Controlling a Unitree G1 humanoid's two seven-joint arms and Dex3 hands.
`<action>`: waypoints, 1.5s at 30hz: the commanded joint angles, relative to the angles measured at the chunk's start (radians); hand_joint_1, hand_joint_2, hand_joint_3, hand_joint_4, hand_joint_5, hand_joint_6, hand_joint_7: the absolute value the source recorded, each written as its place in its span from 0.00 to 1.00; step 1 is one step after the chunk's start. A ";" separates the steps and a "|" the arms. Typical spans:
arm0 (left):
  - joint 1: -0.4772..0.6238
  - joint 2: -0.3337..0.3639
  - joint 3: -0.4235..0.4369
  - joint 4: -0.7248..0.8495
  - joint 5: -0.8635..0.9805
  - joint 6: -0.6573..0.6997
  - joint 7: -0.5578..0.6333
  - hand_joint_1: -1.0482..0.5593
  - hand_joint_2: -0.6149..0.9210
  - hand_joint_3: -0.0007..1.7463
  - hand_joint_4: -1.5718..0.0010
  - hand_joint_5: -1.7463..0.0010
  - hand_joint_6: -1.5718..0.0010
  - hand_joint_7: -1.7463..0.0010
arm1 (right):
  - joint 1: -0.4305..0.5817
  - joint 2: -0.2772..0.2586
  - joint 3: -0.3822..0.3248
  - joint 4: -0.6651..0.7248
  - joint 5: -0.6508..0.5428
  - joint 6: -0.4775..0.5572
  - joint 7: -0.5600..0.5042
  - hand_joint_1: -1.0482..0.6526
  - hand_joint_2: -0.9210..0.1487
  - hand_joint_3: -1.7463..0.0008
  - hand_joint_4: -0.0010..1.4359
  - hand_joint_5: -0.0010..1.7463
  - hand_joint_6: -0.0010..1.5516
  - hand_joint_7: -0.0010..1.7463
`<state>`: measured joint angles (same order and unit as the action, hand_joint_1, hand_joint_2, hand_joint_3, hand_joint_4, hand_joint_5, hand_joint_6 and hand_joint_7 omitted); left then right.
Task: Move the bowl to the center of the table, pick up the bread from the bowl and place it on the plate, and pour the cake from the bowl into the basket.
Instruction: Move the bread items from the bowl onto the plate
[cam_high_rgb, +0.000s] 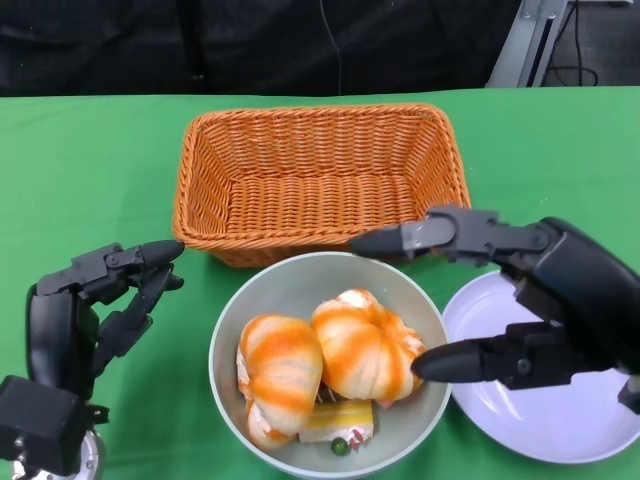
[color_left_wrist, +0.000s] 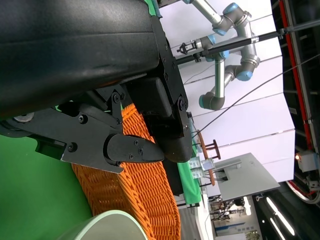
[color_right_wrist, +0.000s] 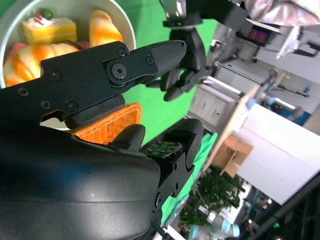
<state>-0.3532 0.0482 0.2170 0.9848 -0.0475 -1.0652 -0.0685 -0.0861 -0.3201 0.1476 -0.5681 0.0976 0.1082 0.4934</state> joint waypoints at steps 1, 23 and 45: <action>-0.012 0.012 0.002 0.006 -0.003 -0.009 0.014 0.51 1.00 0.15 0.47 0.39 0.26 0.85 | 0.003 -0.005 0.014 -0.001 -0.029 -0.015 -0.014 0.21 0.03 1.00 0.29 0.48 0.32 0.18; -0.007 0.007 -0.019 0.011 -0.008 -0.014 -0.004 0.51 1.00 0.15 0.46 0.41 0.28 0.81 | -0.031 0.018 0.116 0.093 -0.175 -0.147 -0.041 0.19 0.02 1.00 0.34 0.45 0.39 0.11; -0.019 -0.006 -0.029 0.022 -0.030 0.002 -0.030 0.52 1.00 0.15 0.54 0.26 0.35 0.70 | -0.148 0.059 0.149 0.436 -0.346 -0.721 -0.176 0.14 0.00 0.99 0.34 0.47 0.43 0.09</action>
<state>-0.3675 0.0325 0.1877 1.0017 -0.0729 -1.0652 -0.0923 -0.2194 -0.2576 0.2973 -0.1484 -0.2405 -0.5838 0.3302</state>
